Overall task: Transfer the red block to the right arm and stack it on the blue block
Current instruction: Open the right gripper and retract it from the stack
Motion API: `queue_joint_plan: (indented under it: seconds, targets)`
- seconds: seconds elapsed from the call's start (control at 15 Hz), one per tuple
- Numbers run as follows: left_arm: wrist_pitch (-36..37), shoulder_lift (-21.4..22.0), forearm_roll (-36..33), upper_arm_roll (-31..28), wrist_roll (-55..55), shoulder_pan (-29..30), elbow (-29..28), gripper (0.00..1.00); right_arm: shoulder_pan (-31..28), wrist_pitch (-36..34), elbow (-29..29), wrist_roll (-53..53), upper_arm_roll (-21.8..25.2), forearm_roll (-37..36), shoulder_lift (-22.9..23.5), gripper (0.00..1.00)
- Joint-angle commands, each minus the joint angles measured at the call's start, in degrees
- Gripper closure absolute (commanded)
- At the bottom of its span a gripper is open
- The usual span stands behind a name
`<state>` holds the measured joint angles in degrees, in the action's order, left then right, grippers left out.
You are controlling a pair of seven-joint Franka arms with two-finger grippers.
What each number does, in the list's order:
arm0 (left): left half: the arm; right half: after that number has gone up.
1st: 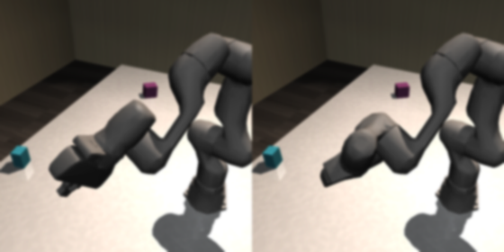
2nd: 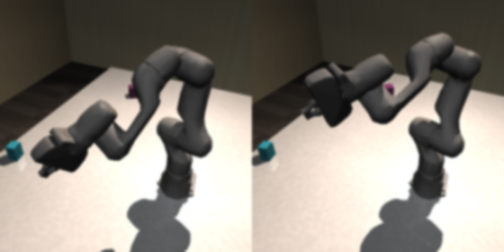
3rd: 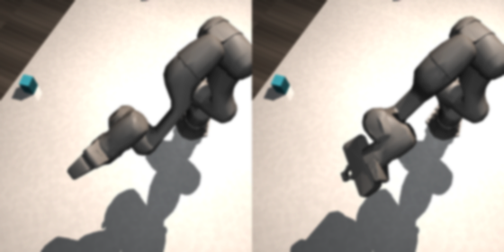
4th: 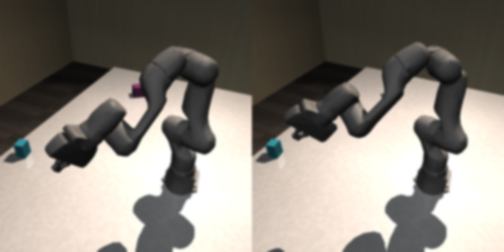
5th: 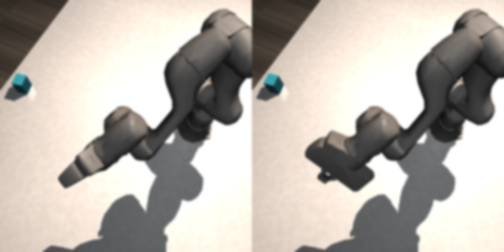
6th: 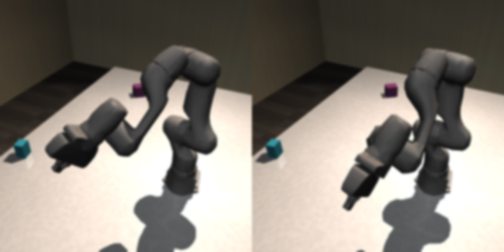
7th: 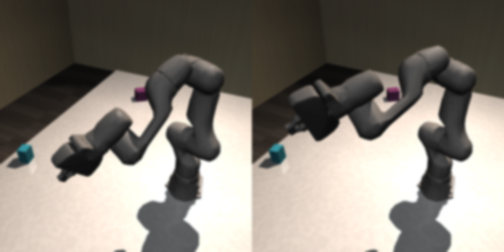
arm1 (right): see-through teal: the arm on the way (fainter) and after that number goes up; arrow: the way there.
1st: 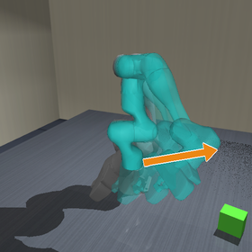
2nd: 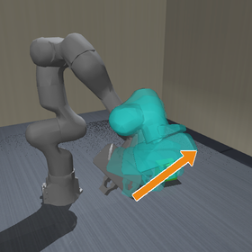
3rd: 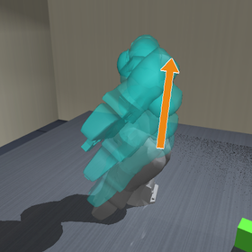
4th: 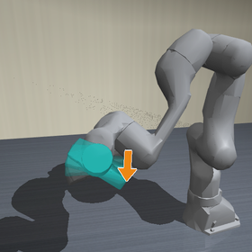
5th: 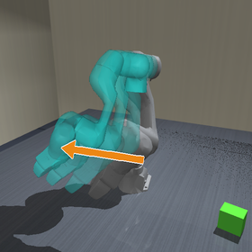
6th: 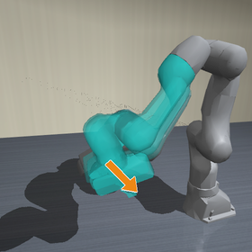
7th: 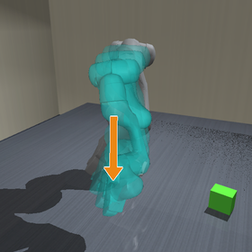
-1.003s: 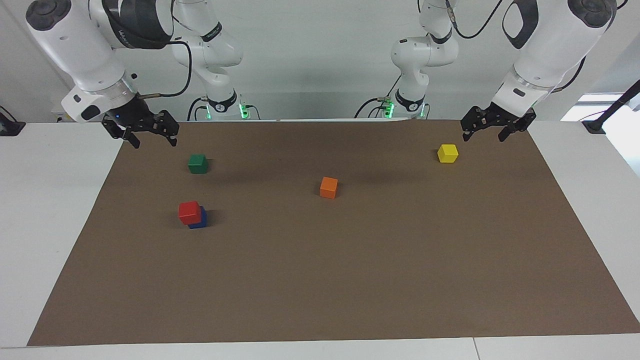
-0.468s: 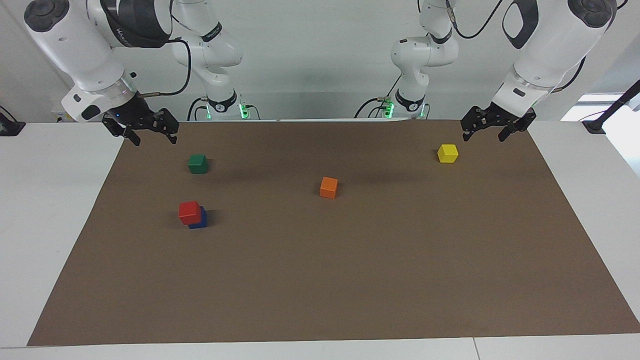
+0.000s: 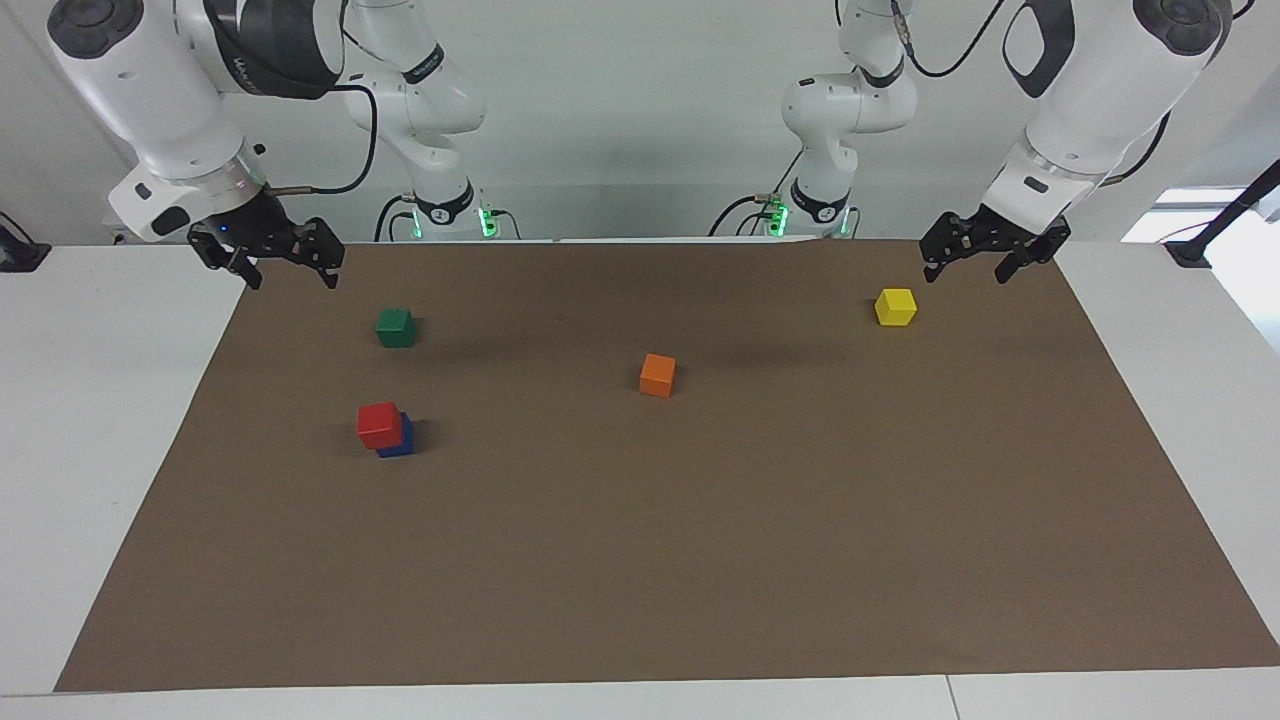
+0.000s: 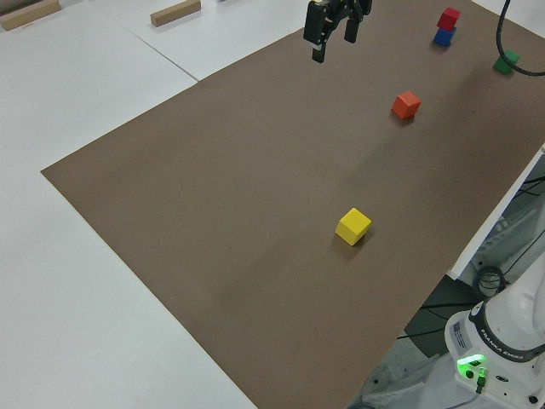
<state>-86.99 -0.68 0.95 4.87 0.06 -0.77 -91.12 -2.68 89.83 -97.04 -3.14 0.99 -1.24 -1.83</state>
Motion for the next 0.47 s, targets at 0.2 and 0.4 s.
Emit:
queue_joint_plan:
  seconds: [0.2, 0.4]
  targets:
    - [-1.34, 1.04, -1.13, -0.48, 0.56, -0.72, -1.16, 0.00, -0.74, -0.36, 1.06, -0.11, -0.46, -0.35, 0.60, 0.00]
    - [-2.39, 1.12, -1.13, -0.48, 0.56, -0.19, -1.34, 0.00, -0.75, -0.44, 0.98, -0.11, -0.46, -0.26, 0.42, 0.00]
